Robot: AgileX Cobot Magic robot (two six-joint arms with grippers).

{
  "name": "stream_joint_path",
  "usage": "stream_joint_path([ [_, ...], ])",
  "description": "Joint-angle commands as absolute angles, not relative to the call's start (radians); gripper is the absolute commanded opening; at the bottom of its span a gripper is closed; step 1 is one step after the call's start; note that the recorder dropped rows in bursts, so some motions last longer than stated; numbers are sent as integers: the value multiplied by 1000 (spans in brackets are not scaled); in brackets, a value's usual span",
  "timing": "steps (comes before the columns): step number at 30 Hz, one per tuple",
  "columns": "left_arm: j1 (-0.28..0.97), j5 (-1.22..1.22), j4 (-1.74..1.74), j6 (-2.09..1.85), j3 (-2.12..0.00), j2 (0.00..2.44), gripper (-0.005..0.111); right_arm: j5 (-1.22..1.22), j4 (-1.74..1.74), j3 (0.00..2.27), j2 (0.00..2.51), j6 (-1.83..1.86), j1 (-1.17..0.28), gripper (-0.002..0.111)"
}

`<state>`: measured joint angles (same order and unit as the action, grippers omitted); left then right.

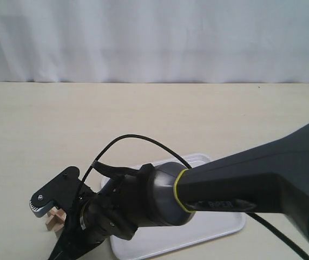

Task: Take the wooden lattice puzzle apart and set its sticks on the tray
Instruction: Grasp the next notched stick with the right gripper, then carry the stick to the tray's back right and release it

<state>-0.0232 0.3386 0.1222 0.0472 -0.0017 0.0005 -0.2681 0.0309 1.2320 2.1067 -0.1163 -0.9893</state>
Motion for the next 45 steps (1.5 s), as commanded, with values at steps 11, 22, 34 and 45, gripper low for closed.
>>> stream_joint_path([
  [11, -22, 324, 122, 50, 0, 0, 0, -281, 41, 1233, 2043, -117, -990, 4],
  [22, -22, 324, 120, 50, 0, 0, 0, -306, 41, 1233, 2014, -117, -990, 4],
  [34, -22, 324, 120, 50, 0, 0, 0, -340, 41, 1233, 1971, -117, -985, 4],
  [45, -22, 324, 122, 50, 0, 0, 0, -395, 41, 1231, 1933, -117, -939, 4],
])
